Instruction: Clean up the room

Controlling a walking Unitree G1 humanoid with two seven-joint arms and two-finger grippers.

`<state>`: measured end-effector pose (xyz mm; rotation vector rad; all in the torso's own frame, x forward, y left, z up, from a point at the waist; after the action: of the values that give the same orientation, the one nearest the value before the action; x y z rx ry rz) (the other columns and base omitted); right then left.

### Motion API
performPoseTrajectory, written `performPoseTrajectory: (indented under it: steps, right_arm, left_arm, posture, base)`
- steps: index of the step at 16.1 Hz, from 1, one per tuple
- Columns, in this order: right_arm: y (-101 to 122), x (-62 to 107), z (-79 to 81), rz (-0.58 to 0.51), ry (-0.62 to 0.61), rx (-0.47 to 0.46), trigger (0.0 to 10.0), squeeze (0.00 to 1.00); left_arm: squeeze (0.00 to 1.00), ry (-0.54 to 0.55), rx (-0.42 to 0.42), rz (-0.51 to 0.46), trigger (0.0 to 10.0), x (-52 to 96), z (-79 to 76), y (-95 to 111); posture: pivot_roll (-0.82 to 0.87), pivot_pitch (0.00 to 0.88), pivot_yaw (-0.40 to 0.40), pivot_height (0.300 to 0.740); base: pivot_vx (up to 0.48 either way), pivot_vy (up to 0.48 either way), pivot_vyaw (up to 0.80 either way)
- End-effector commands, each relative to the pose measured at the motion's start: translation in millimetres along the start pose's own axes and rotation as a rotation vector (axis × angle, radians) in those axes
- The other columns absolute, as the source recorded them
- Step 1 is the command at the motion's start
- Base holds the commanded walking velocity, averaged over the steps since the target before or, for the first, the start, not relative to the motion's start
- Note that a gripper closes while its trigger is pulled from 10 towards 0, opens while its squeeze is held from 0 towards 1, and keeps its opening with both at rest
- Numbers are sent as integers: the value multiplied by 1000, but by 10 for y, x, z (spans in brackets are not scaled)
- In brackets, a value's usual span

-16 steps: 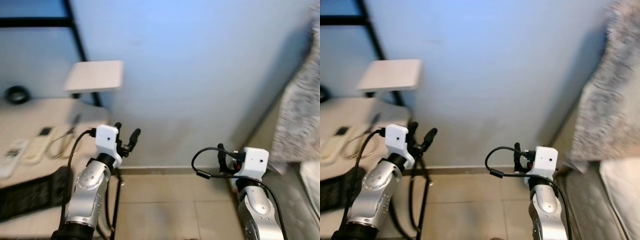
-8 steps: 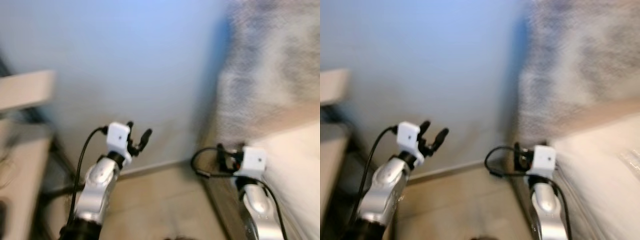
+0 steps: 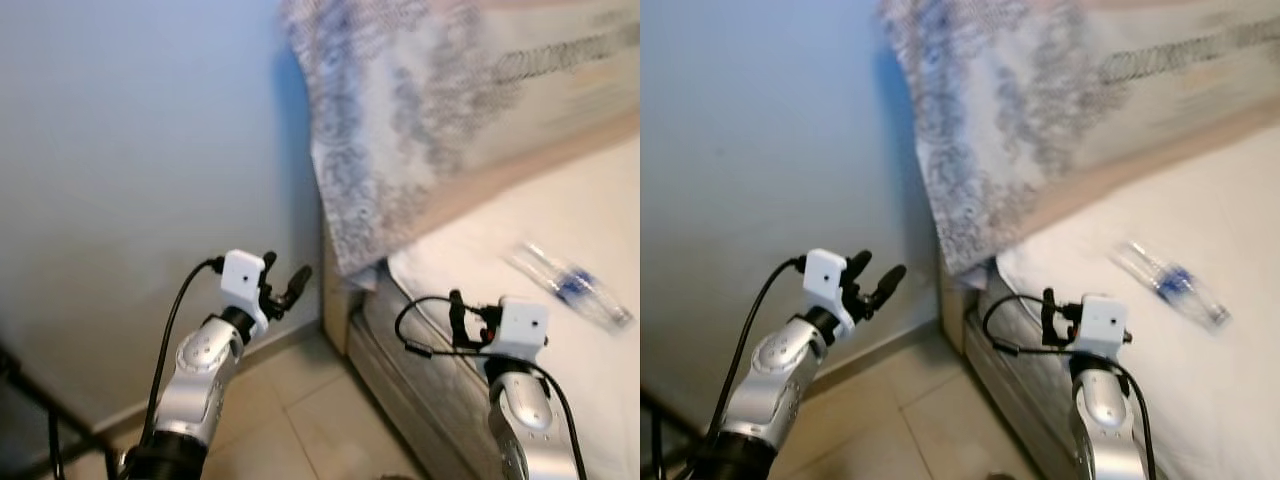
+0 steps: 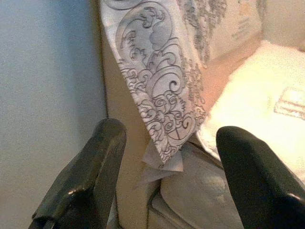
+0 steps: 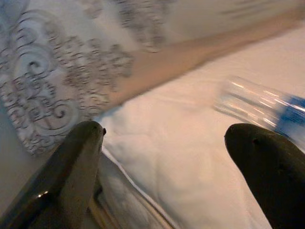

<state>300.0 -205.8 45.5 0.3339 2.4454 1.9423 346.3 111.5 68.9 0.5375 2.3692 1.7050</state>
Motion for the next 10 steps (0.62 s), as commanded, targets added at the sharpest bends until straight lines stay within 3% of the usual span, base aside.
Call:
performPoseTrajectory:
  steps: [1,3,4,6,9,10]
  right_arm:
    - [71,-2,-42,-23,-34,-39,10000,0]
    - [-13,22,-109,6,-52,-35,10000,0]
    - [-23,26,-110,8,-51,-31,10000,0]
    - [-40,37,-71,12,-36,-20,10000,0]
    - [-18,33,-21,-3,-18,8,10000,0]
    - [71,51,-47,-61,-27,-28,10000,0]
  left_arm:
    - [0,135,65,-7,10000,46,291,12]
    - [0,250,117,6,10000,129,512,-50]
    - [0,246,101,17,10000,132,510,-68]
    - [0,231,17,32,10000,107,496,-62]
    - [0,138,-58,5,10000,5,349,68]
    - [0,133,-55,-2,10000,-1,330,75]
  posture:
    - [-131,0,36,740]
    - [-129,0,38,740]
    - [-126,0,39,740]
    - [-126,0,40,740]
    - [-130,0,48,740]
    - [-132,0,50,740]
  base:
    - [0,480,-681]
    - [0,480,-675]
    - [0,480,-675]
    - [0,0,-678]
    - [0,0,-681]
    - [0,0,-619]
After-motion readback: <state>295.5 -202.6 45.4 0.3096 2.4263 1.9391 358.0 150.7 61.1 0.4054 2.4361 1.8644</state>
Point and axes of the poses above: a point about 5 cm out from each wrist's last joint towards the gripper, its own x axis pointing back from the gripper into the wrist, its own y axis along the axis of the wrist's last joint, z = x × y, the point moved 6 cm from there along -x, pointing out of the wrist towards the gripper, and after that the axes turned 13 degrees about x, right-handed, at the moved point
